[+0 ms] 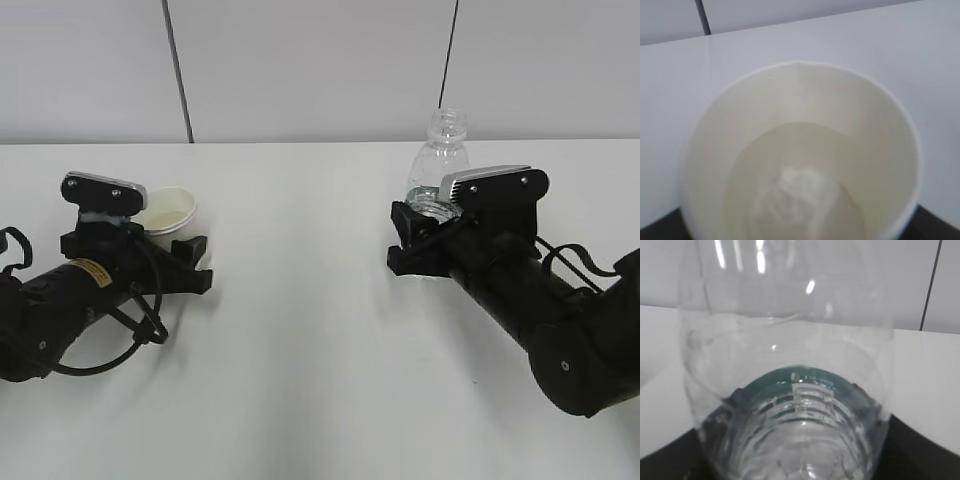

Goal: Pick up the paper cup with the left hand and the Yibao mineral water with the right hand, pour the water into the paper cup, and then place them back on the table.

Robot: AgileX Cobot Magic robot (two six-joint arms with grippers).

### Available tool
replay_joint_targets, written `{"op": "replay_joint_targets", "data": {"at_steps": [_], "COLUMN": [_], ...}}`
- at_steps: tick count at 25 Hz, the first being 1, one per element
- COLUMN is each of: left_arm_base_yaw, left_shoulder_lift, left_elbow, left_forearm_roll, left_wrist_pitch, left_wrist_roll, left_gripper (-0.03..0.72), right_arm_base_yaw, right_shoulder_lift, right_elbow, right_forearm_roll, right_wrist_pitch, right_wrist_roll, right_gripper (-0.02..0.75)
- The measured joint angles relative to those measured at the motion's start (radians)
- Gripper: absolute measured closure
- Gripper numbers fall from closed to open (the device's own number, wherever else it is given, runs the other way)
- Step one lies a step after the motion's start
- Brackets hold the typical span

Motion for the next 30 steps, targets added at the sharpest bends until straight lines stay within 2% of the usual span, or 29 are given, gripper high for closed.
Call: {"op": "replay_joint_targets", "data": {"at_steps": [15,17,22,30], "left_arm_base_yaw": [0.0,0.0,0.0,-0.001], "left_shoulder_lift": [0.087,0.094,0.096,-0.018], "left_elbow": [-0.027,-0.028,-0.026,0.132], "left_forearm_roll": [0.0,0.0,-0.037,-0.072], "left_wrist_pitch": [-0.106,-0.109,-0.114,-0.114], "left_wrist_roll": [0.018,0.019,0.021,0.022], "left_gripper": [0.239,0.216,0.09,0.074], "right_arm_base_yaw": [0.0,0.0,0.0,0.0], "right_shoulder_lift": [0.0,-0.002,-0.002,-0.002], "right_elbow": [0.0,0.0,0.0,-0.017], "right_forearm_roll": [0.004,0.004,0.004,0.064], "right_wrist_pitch": [-0.002,-0.002,-0.002,-0.002], "right_wrist_roll": [0.0,0.0,0.0,-0.015], "right_gripper": [0.287,0.287,0.287,0.287]}}
